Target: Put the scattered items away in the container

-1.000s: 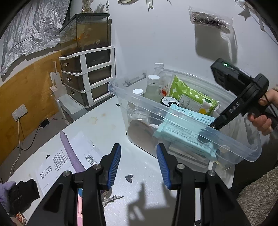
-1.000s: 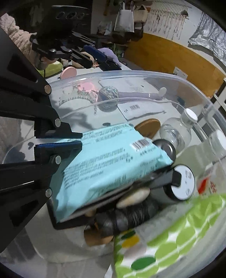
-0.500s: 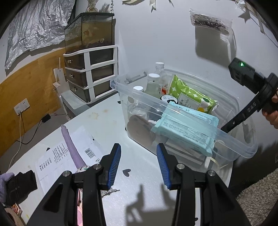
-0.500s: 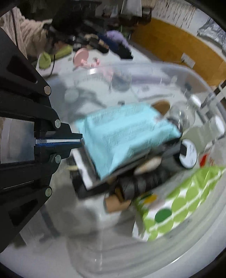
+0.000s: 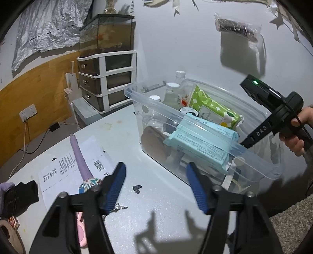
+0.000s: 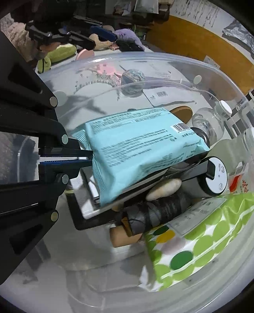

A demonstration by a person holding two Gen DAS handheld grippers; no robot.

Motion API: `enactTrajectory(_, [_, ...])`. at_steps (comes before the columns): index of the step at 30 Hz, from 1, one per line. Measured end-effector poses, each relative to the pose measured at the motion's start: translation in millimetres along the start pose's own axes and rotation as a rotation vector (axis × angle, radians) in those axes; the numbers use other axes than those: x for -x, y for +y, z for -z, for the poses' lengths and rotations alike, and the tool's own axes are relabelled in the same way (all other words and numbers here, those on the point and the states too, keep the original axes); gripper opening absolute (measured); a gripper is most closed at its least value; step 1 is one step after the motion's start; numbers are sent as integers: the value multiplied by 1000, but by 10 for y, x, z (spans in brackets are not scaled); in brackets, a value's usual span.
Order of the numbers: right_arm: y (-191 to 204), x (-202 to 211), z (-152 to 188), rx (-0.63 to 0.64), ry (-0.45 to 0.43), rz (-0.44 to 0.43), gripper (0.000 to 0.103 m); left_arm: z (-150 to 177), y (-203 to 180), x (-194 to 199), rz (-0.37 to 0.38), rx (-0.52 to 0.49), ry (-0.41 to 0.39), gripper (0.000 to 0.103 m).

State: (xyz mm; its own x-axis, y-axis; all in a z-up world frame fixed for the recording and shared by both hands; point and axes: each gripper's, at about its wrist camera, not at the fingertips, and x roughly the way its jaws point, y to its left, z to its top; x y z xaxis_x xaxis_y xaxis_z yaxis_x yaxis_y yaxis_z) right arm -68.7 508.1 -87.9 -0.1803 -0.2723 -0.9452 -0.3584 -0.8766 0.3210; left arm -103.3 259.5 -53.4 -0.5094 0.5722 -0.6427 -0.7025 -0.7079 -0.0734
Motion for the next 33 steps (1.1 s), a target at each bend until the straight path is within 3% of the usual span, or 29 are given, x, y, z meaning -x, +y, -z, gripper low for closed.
enactTrajectory(2, [-15, 75, 53, -8, -25, 11, 3, 5, 9, 27, -3, 13, 4, 68])
enactTrajectory(4, [17, 205, 116, 10, -88, 36, 3, 13, 18, 58, -12, 30, 3, 86])
enactTrajectory(6, [83, 332, 170, 36, -163, 71, 5, 11, 32, 96, -20, 47, -7, 95])
enactTrajectory(8, [132, 442, 220, 42, -235, 102, 36, -1, 35, 127, -24, 56, -10, 102])
enactTrajectory(9, [151, 493, 246, 43, -270, 118, 85, -6, 32, 143, -27, 57, -11, 103])
enactTrajectory(10, [174, 556, 283, 44, -315, 137, 103, -11, 27, 162, -29, 56, -15, 103])
enactTrajectory(17, [218, 751, 448, 12, -539, 224, 103, -29, 8, 288, -30, 68, -34, 103])
enactTrajectory(24, [407, 817, 673, -8, -742, 302, 103, -3, 83, 398, -78, 110, -29, 103])
enactTrajectory(30, [624, 863, 844, 13, -830, 298, 103, 58, 157, 531, -128, 116, -32, 103])
enactTrajectory(33, [745, 893, 999, -12, -921, 263, 103, 108, 185, 622, -157, 122, -52, 103])
